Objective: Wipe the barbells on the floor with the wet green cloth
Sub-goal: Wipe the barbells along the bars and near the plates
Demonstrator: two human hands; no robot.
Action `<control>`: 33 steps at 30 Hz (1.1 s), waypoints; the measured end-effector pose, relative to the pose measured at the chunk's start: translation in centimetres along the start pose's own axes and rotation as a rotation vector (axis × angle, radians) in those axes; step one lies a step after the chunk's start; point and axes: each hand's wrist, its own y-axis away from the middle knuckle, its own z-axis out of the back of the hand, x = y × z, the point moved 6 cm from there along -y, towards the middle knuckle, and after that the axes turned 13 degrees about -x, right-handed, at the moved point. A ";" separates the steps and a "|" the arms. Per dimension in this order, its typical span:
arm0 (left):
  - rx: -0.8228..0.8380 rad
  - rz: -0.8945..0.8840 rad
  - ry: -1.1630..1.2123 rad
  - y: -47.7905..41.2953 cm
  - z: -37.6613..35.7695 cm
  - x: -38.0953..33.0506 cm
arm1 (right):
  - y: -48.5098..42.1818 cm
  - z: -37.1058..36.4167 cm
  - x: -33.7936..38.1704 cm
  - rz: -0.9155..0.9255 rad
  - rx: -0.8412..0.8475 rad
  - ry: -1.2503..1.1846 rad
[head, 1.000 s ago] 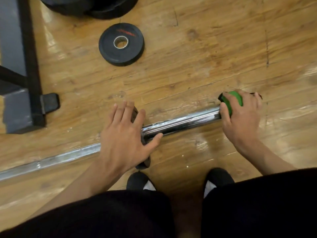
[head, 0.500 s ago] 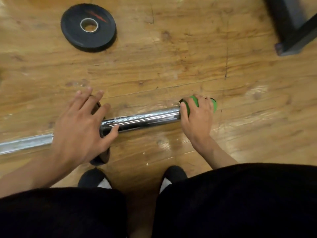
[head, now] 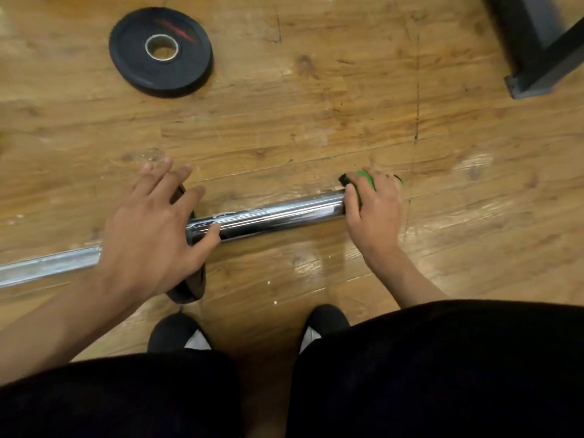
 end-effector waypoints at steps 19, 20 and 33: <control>-0.021 0.082 -0.112 -3.5 0.1 2.3 | -2.0 -3.5 7.9 0.087 -0.023 -0.077; -0.017 0.093 -0.102 -4.3 0.0 2.7 | -1.2 -4.0 10.2 0.211 0.020 -0.127; -0.064 0.197 -0.024 -7.0 -0.4 4.6 | -5.2 -5.4 8.8 0.054 -0.057 -0.091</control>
